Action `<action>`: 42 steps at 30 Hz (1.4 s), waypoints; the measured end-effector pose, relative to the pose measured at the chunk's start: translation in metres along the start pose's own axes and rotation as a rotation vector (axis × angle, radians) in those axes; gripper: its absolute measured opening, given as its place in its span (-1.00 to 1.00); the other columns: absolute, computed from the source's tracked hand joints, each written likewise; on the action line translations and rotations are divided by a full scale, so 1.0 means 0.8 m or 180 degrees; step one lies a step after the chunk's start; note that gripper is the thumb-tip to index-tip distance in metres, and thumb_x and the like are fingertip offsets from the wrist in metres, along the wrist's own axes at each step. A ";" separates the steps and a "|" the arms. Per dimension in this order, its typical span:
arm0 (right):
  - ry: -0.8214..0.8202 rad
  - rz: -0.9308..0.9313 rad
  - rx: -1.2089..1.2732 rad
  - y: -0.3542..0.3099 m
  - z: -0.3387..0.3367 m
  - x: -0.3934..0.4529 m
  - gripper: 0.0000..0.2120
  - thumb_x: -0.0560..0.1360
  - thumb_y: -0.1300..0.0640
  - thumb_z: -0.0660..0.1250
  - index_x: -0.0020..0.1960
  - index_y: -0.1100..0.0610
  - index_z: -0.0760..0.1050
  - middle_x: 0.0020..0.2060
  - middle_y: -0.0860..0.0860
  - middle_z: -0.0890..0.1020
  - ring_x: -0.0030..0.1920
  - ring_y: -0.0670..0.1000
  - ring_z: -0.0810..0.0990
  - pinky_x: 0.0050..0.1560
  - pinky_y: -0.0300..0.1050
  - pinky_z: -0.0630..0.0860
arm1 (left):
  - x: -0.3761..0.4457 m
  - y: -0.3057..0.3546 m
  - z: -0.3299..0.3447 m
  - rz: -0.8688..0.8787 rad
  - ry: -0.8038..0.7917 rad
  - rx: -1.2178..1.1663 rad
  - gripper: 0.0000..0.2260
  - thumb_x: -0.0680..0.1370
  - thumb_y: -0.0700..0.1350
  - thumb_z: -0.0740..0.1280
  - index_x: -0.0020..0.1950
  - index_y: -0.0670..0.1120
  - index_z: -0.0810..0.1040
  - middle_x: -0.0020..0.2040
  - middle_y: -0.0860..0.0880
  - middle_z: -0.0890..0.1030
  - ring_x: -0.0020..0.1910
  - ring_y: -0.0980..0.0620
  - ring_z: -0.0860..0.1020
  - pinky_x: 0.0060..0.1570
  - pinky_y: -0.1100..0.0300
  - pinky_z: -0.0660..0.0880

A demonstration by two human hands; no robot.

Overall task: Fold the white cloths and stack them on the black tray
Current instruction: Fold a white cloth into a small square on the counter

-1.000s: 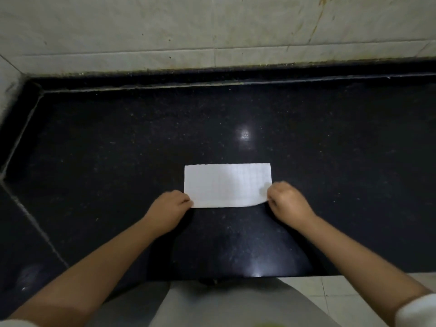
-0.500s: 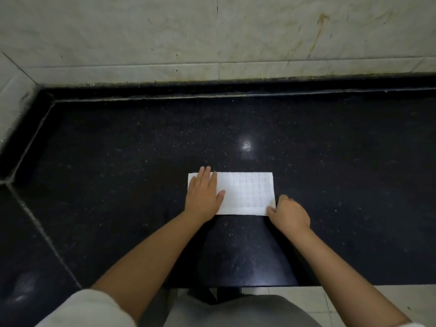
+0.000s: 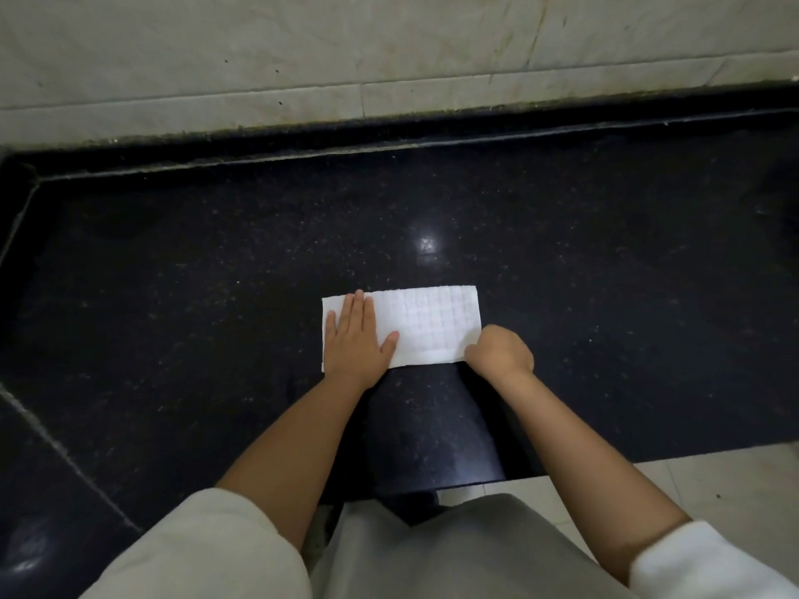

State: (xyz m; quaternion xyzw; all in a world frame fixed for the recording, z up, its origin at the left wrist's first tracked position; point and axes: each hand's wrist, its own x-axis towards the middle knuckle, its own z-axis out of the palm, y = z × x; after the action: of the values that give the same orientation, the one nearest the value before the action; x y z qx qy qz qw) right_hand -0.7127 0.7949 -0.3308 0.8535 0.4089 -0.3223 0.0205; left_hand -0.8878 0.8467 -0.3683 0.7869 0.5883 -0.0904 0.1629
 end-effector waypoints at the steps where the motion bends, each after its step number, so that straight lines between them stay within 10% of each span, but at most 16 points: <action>1: 0.0078 -0.0037 -0.0042 -0.001 0.001 -0.003 -0.88 0.48 0.20 0.18 -0.10 0.20 0.48 -0.02 0.12 0.54 0.02 0.11 0.52 -0.08 -0.07 0.44 | -0.001 0.001 0.001 -0.0009 0.0005 -0.0006 -0.38 0.62 0.14 -0.06 0.52 -0.17 -0.21 0.55 -0.08 -0.19 0.54 0.00 -0.20 0.49 0.02 -0.23; 8: 0.0472 0.0154 -0.0778 -0.016 0.013 -0.020 -0.64 0.48 0.19 0.25 0.24 0.21 0.32 0.20 0.15 0.50 0.17 0.10 0.50 0.24 -0.01 0.28 | 0.000 -0.001 0.000 0.0005 0.0031 -0.0059 -0.38 0.62 0.15 -0.06 0.52 -0.17 -0.20 0.55 -0.08 -0.20 0.53 0.00 -0.21 0.49 0.02 -0.24; 15: 0.0161 0.0892 0.0366 -0.026 0.007 -0.012 -0.60 0.50 0.23 0.22 0.30 0.26 0.26 0.18 0.14 0.53 0.17 0.14 0.51 0.34 0.07 0.23 | 0.003 -0.002 0.001 0.0078 0.0015 0.0002 -0.38 0.62 0.16 -0.07 0.52 -0.16 -0.21 0.55 -0.08 -0.21 0.53 0.00 -0.23 0.48 -0.01 -0.25; 24: 0.0324 0.0924 0.0244 -0.033 0.009 -0.022 -0.85 0.48 0.19 0.18 -0.27 0.12 0.39 -0.07 0.05 0.56 0.09 0.09 0.51 0.20 -0.04 0.27 | -0.001 -0.006 -0.004 0.0218 0.0019 0.0029 -0.38 0.62 0.15 -0.07 0.53 -0.18 -0.18 0.56 -0.09 -0.18 0.53 -0.02 -0.22 0.48 -0.03 -0.23; 31: 0.1087 0.0266 0.1581 -0.035 0.003 -0.027 -0.73 0.44 0.29 0.20 -0.36 0.12 0.19 -0.39 -0.02 0.37 -0.33 0.01 0.37 -0.43 -0.19 0.26 | 0.002 -0.004 -0.013 0.0242 -0.0202 -0.0244 -0.38 0.63 0.12 -0.05 0.52 -0.20 -0.20 0.55 -0.11 -0.22 0.52 -0.03 -0.26 0.48 -0.03 -0.25; 42: 0.1446 -0.1740 0.1115 -0.142 0.079 -0.073 -0.76 0.49 0.33 0.19 0.13 0.29 0.50 -0.01 0.13 0.63 -0.01 0.11 0.58 -0.03 -0.29 0.38 | -0.020 -0.121 -0.029 0.0257 0.0395 -0.0982 -0.45 0.62 -0.05 0.10 0.52 -0.22 -0.04 0.56 -0.12 -0.02 0.54 -0.03 -0.10 0.50 0.10 -0.11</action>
State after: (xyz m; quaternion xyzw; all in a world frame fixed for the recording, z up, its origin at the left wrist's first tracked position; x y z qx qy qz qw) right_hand -0.8539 0.8117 -0.3213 0.7533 0.5540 -0.1838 -0.3029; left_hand -0.9865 0.8654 -0.3555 0.7795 0.5721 0.0565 0.2486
